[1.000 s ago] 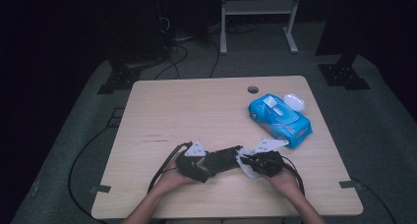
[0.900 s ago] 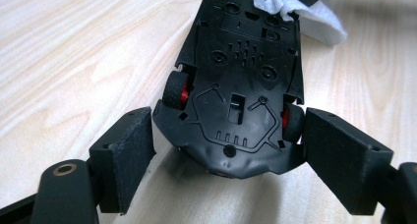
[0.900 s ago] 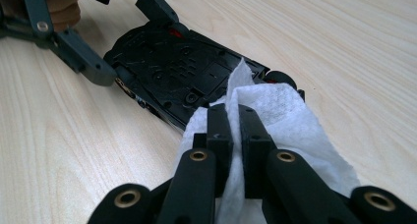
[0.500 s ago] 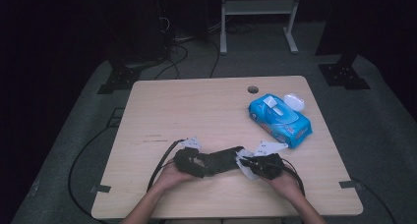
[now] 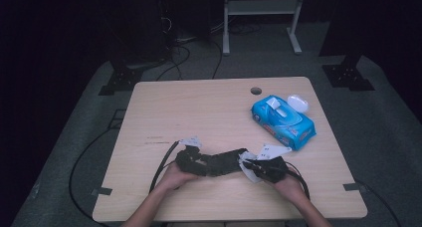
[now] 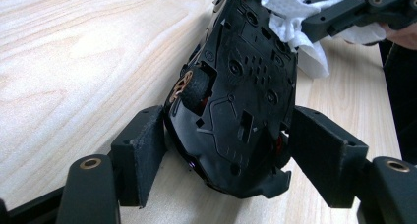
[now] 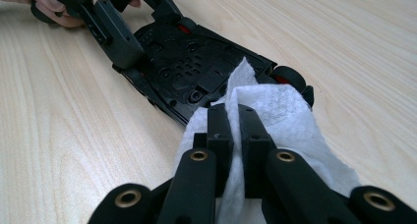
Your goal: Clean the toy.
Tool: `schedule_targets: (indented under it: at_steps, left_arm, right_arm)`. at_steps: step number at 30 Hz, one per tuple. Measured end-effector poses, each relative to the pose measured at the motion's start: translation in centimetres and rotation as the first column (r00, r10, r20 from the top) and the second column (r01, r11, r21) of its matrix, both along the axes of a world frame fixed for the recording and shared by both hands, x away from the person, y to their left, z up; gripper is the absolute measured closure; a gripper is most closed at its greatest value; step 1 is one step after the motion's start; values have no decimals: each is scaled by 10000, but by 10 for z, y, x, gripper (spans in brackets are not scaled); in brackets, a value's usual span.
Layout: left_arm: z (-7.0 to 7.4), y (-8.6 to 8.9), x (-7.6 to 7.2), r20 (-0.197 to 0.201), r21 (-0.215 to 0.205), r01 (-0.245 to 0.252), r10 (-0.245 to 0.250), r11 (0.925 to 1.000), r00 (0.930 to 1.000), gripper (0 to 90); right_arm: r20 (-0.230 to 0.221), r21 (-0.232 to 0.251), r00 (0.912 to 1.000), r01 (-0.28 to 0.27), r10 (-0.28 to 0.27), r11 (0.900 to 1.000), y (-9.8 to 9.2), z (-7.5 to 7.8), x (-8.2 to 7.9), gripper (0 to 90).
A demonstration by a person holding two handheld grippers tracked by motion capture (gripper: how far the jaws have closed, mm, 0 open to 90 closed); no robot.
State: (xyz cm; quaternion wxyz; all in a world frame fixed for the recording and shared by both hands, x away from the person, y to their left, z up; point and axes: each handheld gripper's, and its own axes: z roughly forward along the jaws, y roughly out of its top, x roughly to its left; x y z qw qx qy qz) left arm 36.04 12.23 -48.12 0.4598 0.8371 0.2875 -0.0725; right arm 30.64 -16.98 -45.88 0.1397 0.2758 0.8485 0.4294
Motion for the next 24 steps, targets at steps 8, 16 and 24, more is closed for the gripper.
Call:
schedule_targets:
  at_steps: [8, 16, 24]
  left_arm:
    - [4, -6, -7, 901, 309, -159, 131, 9994, 9959, 305]
    - [8, -5, -15, 1833, 14, -200, 194, 9998, 9829, 419]
    - [9, -11, -19, 1641, 409, -164, 95, 9990, 9864, 370]
  right_arm:
    - [131, 140, 9999, -64, 63, 9999, -2, -2, -3, 855]
    - [277, 20, 9994, -210, 209, 9998, -4, -2, -9, 856]
    - [495, -168, 9985, -244, 252, 9996, -2, -2, -13, 856]
